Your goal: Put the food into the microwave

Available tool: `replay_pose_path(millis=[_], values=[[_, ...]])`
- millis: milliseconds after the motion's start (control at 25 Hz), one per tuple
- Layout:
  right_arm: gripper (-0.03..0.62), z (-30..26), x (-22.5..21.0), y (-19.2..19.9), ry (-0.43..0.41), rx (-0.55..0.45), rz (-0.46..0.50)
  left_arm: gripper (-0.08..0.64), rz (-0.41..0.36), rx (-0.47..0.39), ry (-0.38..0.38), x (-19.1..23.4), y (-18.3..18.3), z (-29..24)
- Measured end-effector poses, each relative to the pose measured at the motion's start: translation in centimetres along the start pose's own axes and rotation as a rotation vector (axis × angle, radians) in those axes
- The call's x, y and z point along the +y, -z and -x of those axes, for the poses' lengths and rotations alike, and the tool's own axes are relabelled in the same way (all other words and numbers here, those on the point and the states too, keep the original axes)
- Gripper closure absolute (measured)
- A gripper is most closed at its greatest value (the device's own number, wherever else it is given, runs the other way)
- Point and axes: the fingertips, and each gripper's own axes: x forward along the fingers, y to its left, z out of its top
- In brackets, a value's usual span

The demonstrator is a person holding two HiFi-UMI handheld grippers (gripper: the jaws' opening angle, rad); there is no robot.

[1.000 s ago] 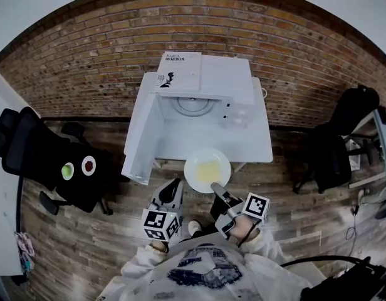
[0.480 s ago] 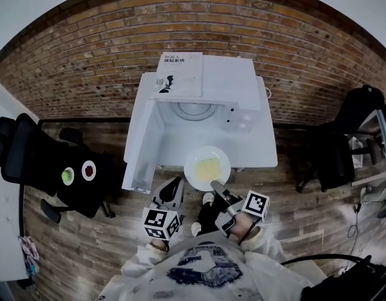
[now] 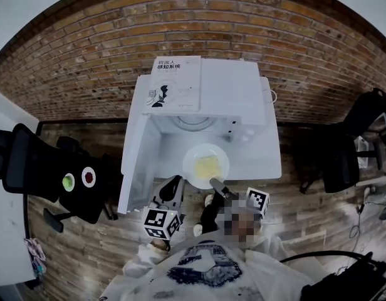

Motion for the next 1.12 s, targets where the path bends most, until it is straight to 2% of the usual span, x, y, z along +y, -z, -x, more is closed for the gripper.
replay_pose_path(millis=[400,680,1120], values=[[0.561,-3.7,-1.3,-5.1,0.042,0.050,-0.040,0.531,0.029,0.038,-0.053,2.3,-0.7,-6.1],[0.561,-5.3,-1.8,-7.2,0.053,0.086,-0.051,0.531,0.040,0.047,-0.087,2.7,-1.0,-8.4],[0.561,-6.5,-2.2,-7.9,0.075,0.060,-0.063,0.531,0.017,0.070,-0.048,3.3,-1.4,-9.9]])
